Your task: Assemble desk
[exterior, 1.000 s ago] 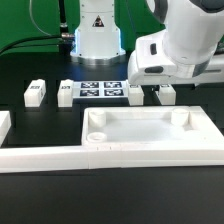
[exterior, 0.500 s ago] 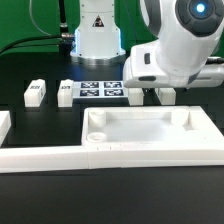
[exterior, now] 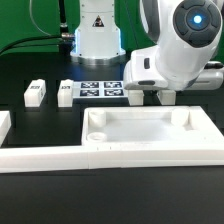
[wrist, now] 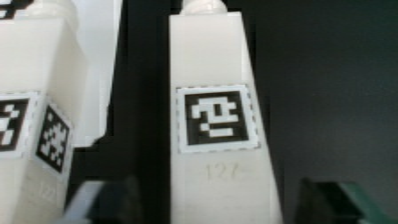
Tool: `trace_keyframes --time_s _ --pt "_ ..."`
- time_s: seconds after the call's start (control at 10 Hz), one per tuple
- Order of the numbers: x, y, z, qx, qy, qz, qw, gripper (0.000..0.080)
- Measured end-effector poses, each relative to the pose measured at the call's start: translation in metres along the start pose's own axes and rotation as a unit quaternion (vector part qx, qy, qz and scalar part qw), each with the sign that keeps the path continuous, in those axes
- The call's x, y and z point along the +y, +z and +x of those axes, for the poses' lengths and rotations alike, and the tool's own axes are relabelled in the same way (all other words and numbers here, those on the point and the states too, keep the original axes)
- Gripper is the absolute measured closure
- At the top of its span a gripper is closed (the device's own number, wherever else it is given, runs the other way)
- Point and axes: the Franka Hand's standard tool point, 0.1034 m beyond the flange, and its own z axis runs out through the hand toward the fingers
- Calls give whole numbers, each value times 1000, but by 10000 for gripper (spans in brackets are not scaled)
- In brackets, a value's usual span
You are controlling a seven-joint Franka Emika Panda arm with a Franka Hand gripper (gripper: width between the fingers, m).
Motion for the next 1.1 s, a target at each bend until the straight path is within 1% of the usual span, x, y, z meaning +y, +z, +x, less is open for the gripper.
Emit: trace_keyframes --time_s 0.1,0.2,0.6,0.7,0.8,0.9,1.0,1.1 --pt "0 0 0 0 0 0 1000 404" --pt "0 0 0 0 0 0 1000 514" --pt "0 0 0 0 0 0 1000 514" --pt "0 -2 -3 -6 1 -1 1000 514" --pt "-4 -27 -17 -28 -3 -5 1000 514" --pt "-9 -67 -22 -21 -9 -2 1000 514" --pt "-13 -89 -26 -10 -7 8 1000 514" --pt "-15 -118 -39 -6 -9 9 1000 514"
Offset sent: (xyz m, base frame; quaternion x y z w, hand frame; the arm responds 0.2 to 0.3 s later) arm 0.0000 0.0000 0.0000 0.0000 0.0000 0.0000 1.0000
